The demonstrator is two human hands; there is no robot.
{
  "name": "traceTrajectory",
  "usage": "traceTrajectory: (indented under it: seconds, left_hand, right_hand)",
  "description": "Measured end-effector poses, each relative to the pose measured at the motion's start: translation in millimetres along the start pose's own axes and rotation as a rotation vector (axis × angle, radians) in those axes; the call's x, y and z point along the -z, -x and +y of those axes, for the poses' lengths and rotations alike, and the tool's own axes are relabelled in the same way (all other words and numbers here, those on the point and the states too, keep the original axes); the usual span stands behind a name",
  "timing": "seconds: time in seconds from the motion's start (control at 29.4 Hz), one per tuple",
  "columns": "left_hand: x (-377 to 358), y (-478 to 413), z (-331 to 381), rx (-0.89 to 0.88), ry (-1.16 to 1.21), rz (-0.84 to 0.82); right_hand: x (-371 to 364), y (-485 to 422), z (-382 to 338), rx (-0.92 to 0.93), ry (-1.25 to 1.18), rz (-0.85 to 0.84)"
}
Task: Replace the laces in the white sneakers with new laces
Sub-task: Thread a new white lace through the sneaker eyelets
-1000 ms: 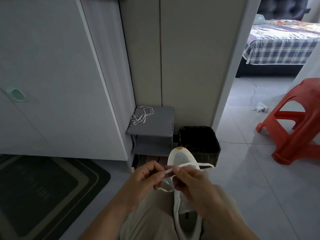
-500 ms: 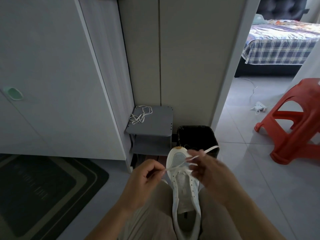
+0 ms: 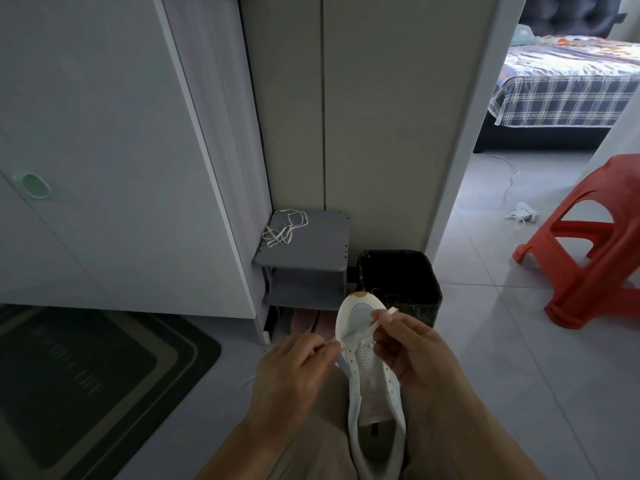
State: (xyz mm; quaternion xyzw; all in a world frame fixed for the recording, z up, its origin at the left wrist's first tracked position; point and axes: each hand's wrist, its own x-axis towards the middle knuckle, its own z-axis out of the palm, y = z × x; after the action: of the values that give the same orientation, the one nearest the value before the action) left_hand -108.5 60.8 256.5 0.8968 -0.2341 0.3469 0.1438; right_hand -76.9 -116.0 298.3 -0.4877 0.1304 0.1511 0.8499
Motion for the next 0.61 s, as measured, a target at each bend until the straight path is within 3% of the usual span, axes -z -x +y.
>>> traceTrajectory:
  seconds: [0.17,0.31,0.41,0.51,0.61]
  left_hand:
    - [-6,28,-5,0.087,0.038,-0.032]
    - [-6,40,-9,0.124,0.035,-0.046]
    - [-7,38,-10,0.151,0.044,-0.033]
    - [-9,28,-9,0.162,0.054,-0.028]
    - [-9,12,0,0.144,0.053,-0.029]
  right_hand:
    - [25,-12,-26,0.184,-0.089,0.075]
    - [39,-16,-32,0.22,-0.106,0.108]
    - [39,-12,-19,0.04,-0.003,0.137]
    - [25,5,10,-0.236,0.238,0.032]
    - [11,18,31,-0.225,0.428,-0.033]
